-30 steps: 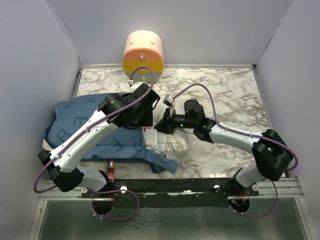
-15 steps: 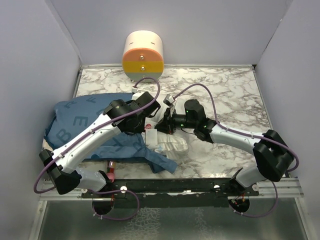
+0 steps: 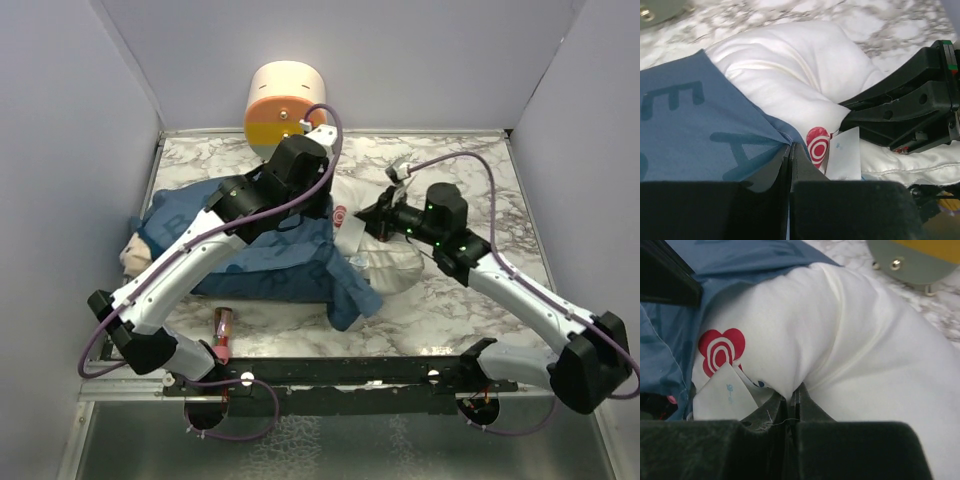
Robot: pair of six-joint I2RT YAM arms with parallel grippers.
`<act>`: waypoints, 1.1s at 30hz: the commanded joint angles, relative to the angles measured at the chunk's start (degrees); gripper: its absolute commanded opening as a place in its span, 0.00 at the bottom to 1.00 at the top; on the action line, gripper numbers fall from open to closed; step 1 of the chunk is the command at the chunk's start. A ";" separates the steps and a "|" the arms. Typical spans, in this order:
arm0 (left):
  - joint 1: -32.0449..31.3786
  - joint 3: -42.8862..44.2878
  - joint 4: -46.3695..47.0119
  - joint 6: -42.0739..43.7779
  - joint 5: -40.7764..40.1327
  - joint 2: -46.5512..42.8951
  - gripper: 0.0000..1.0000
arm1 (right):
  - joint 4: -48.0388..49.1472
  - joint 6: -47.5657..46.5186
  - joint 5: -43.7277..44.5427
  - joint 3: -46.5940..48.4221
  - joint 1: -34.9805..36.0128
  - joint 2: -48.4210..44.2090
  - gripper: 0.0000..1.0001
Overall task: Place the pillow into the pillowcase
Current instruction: Stuff the pillow into the pillowcase.
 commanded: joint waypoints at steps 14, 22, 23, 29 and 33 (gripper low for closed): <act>-0.50 -33.84 29.80 -12.89 18.42 -20.58 0.27 | -17.40 0.53 -11.40 -13.04 -3.06 -27.74 0.37; 0.59 -19.10 17.06 -9.59 9.30 -19.92 0.45 | -17.62 -1.12 -11.42 -0.55 -3.05 -22.41 0.62; 0.61 -16.65 15.48 -8.66 8.96 -18.71 0.45 | -16.78 -0.20 -10.79 0.67 -3.05 -21.41 0.64; 1.68 -6.29 9.28 -2.01 4.28 -10.57 0.52 | -16.12 2.86 -6.61 5.40 -3.07 -15.99 0.67; 4.25 -1.38 8.81 0.32 5.58 -3.78 0.53 | -19.55 3.14 -0.60 6.85 -3.05 -14.64 0.70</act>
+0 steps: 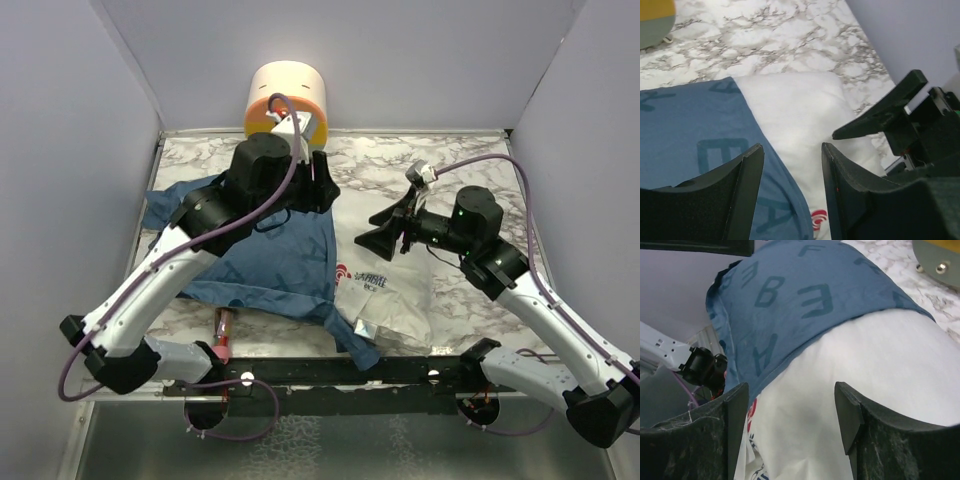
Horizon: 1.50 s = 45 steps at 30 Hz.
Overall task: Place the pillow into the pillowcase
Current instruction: Stuff the pillow into the pillowcase.
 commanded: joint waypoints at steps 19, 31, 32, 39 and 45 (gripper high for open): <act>7.24 19.17 -15.02 15.53 -2.71 33.59 0.58 | -9.55 1.21 17.91 1.27 -0.68 4.78 0.71; 7.37 17.00 -13.46 15.10 -4.32 32.98 0.14 | -10.82 -6.26 12.37 2.57 -0.33 22.17 0.30; 7.41 17.24 -13.15 14.88 -4.05 32.70 0.08 | -9.72 -5.91 11.87 0.82 -0.32 21.48 0.23; 7.63 21.90 -4.76 10.85 6.98 31.92 0.00 | -1.44 -2.12 7.99 -4.22 -0.28 17.74 0.02; 7.63 28.37 10.95 3.55 19.56 30.33 0.00 | 3.08 -4.46 12.59 10.24 -0.52 24.06 0.01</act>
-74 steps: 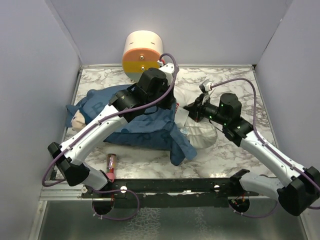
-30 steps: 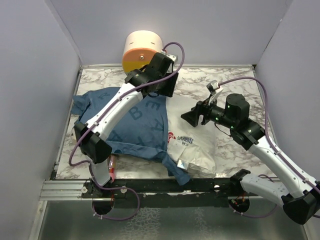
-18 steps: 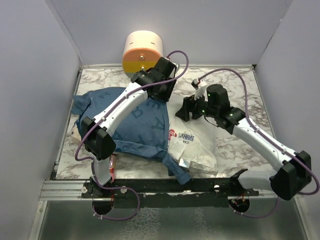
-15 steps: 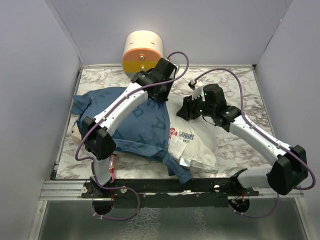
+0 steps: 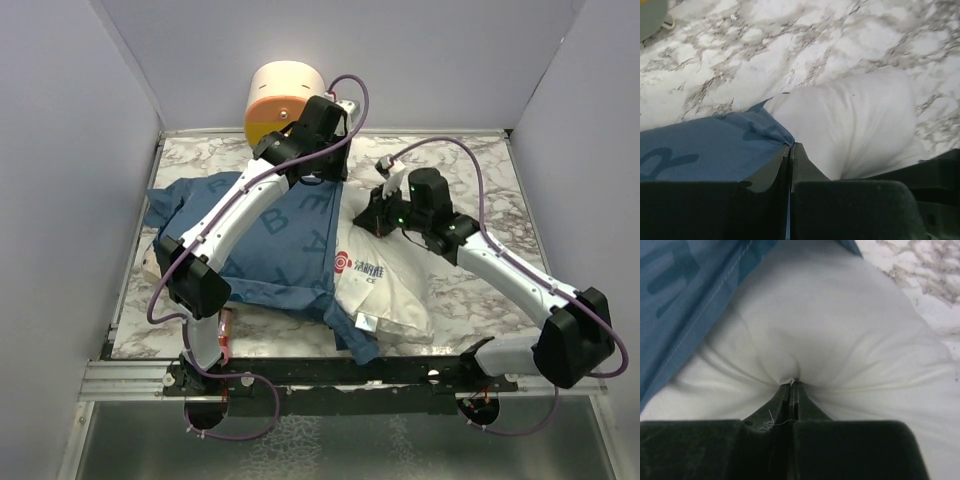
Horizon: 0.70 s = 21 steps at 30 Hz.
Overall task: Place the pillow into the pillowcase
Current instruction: Stuff the pillow into the pillowcase.
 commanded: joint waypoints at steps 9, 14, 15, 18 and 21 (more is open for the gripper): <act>-0.59 -7.25 35.88 -13.36 14.60 -20.20 0.00 | 14.17 -3.09 -0.62 13.71 -1.65 1.26 0.01; -0.11 -39.60 47.87 -20.41 15.21 -31.94 0.00 | 15.34 0.14 -12.17 -6.59 -1.61 -1.52 0.02; -0.10 -45.18 50.28 -22.32 15.93 -33.02 0.00 | 15.24 0.94 -14.10 -10.49 -1.56 -2.63 0.03; -0.10 -55.49 54.73 -25.10 16.98 -34.57 0.00 | 12.05 0.93 -18.04 -16.95 -1.56 -10.10 0.18; -0.10 -60.77 57.26 -26.57 16.51 -36.60 0.00 | 5.05 -1.38 -18.08 -15.36 -1.56 -21.17 0.44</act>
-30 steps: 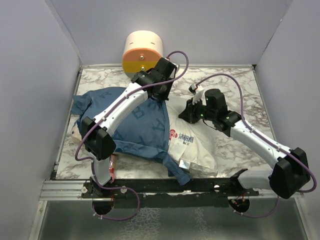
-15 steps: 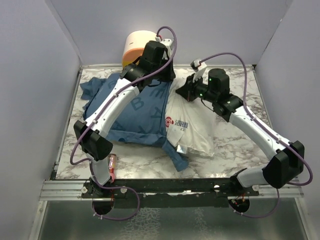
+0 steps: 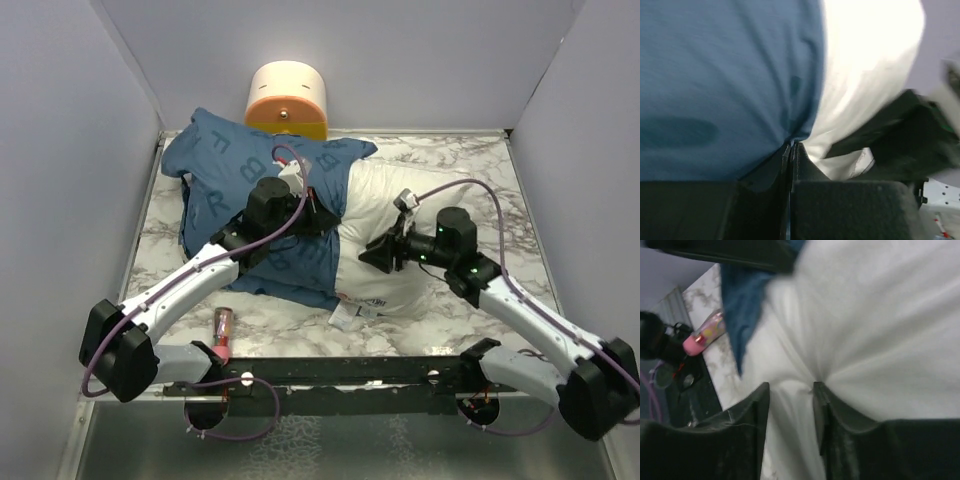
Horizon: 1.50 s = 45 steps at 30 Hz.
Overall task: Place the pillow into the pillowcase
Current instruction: Stuff the pillow into the pillowcase.
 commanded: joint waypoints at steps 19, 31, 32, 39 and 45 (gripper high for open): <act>-0.52 -9.76 14.89 -4.55 4.66 -11.03 0.00 | -27.35 -26.34 18.31 30.51 -3.98 7.06 1.00; -0.52 -8.66 17.86 -1.45 6.62 -10.97 0.00 | -27.72 -26.86 12.51 26.31 -4.03 12.06 0.75; -0.52 -8.50 18.25 -1.26 6.65 -10.90 0.00 | -27.98 -26.32 11.51 26.32 -4.05 12.73 0.70; -0.52 -6.07 18.89 0.69 6.48 -10.25 0.00 | -26.27 -22.81 5.83 24.85 -4.03 14.26 0.38; -0.52 -5.19 20.27 0.86 7.36 -7.96 0.00 | -23.32 -19.11 1.15 22.07 -4.03 15.23 0.11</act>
